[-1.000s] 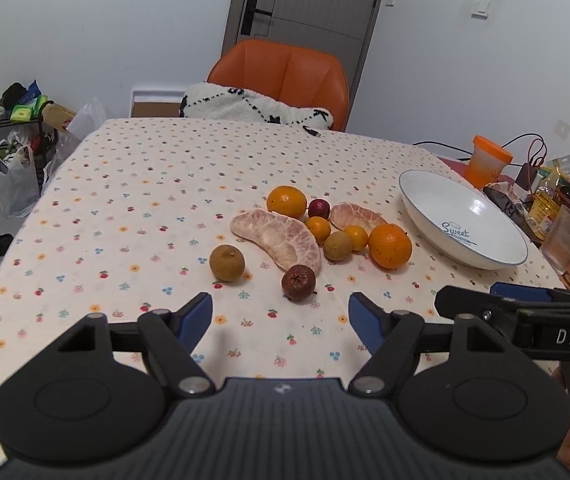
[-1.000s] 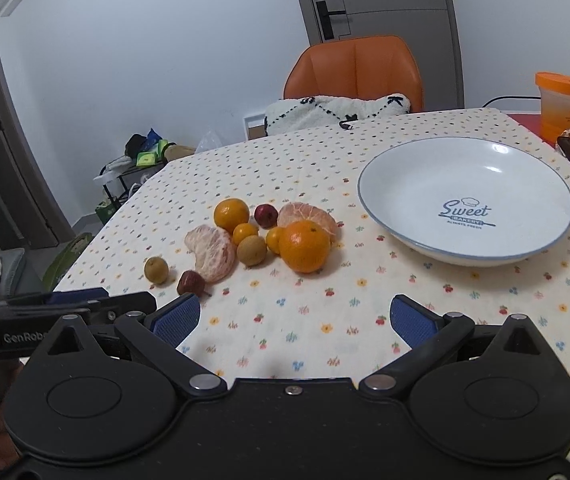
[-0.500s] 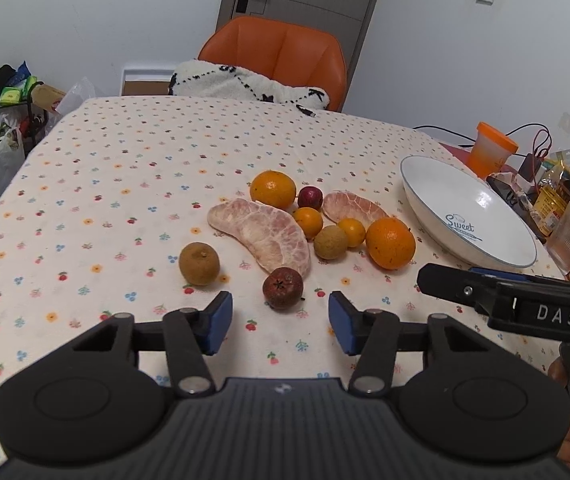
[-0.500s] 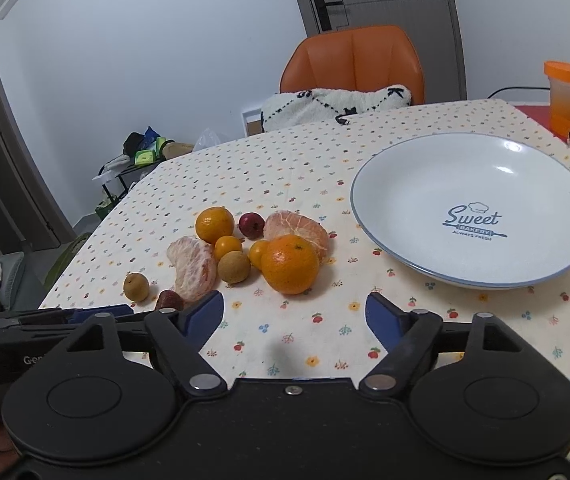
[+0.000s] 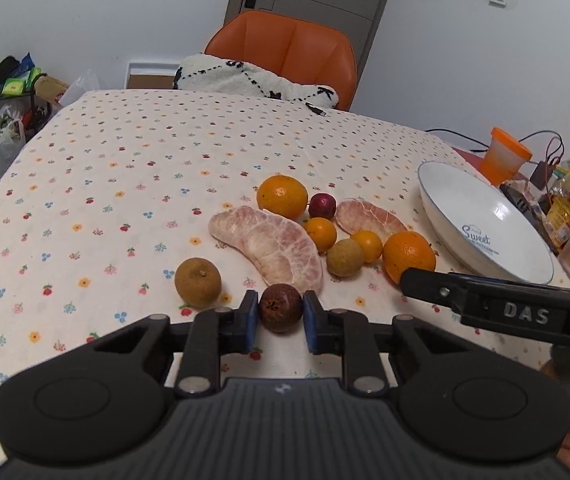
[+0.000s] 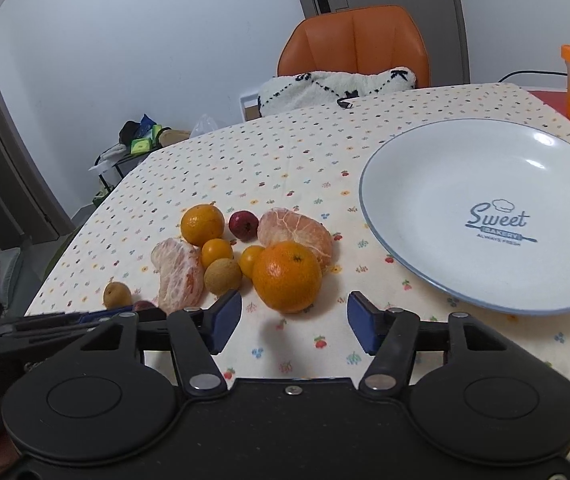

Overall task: Organize fruits
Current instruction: 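Close the right tool on the large orange while the left tool grips the dark plum, then carry the orange with the right tool onto the white plate while the left tool drops the plum there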

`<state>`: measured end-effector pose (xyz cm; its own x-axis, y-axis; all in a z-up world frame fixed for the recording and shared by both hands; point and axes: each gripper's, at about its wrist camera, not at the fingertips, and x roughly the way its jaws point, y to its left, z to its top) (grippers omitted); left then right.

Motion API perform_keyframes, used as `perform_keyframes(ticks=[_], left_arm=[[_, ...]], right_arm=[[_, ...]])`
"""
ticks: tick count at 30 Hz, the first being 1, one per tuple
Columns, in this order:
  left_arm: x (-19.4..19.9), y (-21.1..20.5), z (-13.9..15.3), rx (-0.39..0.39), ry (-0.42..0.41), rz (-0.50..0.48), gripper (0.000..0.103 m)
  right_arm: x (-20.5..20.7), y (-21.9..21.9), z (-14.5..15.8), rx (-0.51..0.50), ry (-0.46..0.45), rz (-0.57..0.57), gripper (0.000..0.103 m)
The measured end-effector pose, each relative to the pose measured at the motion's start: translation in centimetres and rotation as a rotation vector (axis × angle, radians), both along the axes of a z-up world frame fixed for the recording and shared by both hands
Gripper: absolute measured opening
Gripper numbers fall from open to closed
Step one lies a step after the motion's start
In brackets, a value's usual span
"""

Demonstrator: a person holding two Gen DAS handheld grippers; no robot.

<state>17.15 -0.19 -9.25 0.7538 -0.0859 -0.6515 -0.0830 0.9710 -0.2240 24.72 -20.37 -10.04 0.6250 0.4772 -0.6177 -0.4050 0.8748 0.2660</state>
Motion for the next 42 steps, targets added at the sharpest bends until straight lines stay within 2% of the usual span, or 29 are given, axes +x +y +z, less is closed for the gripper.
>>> perform_keyframes(ticks=[4, 6, 9, 24, 42], left_arm=[[-0.2, 0.2, 0.4, 0.002, -0.011, 0.003, 0.022], [-0.4, 0.4, 0.6, 0.002, -0.018, 0.006, 0.022], [-0.6, 0.5, 0.9, 0.004, -0.026, 0.011, 0.022], [-1.4, -1.5, 2.5, 0.023, -0.083, -0.010, 0.022], [-0.1, -5.4, 3.9, 0.047, -0.125, -0.059, 0.022]], right_arm=[[0.7, 0.5, -0.2, 0.004, 0.004, -0.008, 0.050], [1.0, 0.7, -0.3, 0.009, 0.007, -0.006, 0.040], [0.9, 0.7, -0.4, 0.013, -0.005, -0.019, 0.037], [-1.8, -2.3, 1.8, 0.102, -0.070, -0.030, 0.037], [-2.3, -7.0, 2.4, 0.131, -0.112, -0.116, 0.037]])
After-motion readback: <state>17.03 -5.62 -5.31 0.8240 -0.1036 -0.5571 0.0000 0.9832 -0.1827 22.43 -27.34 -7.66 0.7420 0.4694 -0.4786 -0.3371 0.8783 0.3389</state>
